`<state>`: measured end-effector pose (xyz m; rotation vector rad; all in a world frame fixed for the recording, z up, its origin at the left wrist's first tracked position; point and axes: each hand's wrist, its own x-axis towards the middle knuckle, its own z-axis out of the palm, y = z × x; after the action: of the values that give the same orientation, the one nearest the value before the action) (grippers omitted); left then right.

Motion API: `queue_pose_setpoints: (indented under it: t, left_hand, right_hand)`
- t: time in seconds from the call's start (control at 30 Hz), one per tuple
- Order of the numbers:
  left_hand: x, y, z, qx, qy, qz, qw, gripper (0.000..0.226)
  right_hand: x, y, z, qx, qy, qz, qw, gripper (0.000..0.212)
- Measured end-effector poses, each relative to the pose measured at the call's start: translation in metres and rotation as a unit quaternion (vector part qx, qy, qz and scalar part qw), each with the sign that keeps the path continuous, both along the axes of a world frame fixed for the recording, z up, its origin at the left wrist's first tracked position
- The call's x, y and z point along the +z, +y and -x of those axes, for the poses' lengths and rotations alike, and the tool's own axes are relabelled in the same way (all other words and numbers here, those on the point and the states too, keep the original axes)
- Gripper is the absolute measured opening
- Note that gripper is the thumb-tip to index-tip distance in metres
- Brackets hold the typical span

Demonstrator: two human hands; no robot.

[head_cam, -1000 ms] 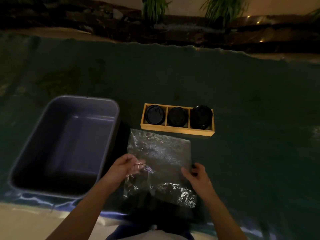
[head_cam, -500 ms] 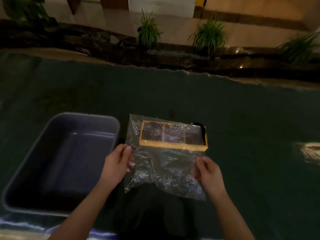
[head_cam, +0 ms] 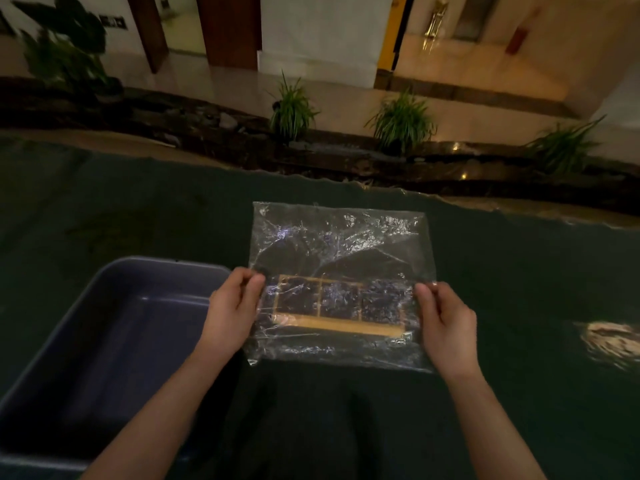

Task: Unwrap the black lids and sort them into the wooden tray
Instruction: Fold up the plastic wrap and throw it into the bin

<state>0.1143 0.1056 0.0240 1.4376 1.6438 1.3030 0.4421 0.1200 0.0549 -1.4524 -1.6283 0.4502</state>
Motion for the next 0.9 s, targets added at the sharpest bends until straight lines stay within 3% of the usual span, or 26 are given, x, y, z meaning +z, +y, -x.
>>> queue_pose_setpoints:
  t: [0.1,0.17,0.23,0.37,0.47,0.6,0.7,0.83,0.9]
  left_hand:
    - [0.016,0.0,0.0,-0.04,-0.177,0.064,0.981,0.04]
    - [0.027,0.004,0.005,-0.071,-0.317,0.139,0.935,0.058]
    - [0.035,0.008,0.01,-0.107,-0.37,0.159,0.909,0.062]
    - [0.043,0.011,0.008,-0.086,-0.319,0.118,0.936,0.031]
    - [0.043,0.013,0.004,-0.067,-0.277,0.103,0.953,0.026]
    - [0.044,0.016,0.004,-0.05,-0.27,0.091,0.957,0.026]
    - [0.046,0.02,0.005,-0.033,-0.263,0.061,0.962,0.026]
    - [0.046,0.017,0.013,-0.14,-0.292,0.096,0.941,0.039]
    - [0.044,0.017,0.017,-0.149,-0.27,0.106,0.945,0.034]
  right_hand:
    - [0.005,0.0,0.001,0.012,0.038,-0.002,0.999,0.029]
    - [0.006,-0.001,-0.001,0.029,0.042,-0.003,0.999,0.028]
    - [0.005,-0.002,-0.004,0.049,0.066,0.021,0.996,0.032]
    - [0.01,0.0,-0.006,0.138,0.169,0.129,0.967,0.052]
    - [0.019,0.006,-0.003,0.126,0.24,0.18,0.946,0.044]
    - [0.029,0.017,0.002,0.11,0.241,0.15,0.952,0.021]
    - [0.03,0.023,0.003,0.087,0.218,0.114,0.965,0.023]
    - [0.036,0.03,0.004,0.04,0.226,0.084,0.97,0.021]
    - [0.04,0.032,0.002,0.037,0.234,0.084,0.968,0.019]
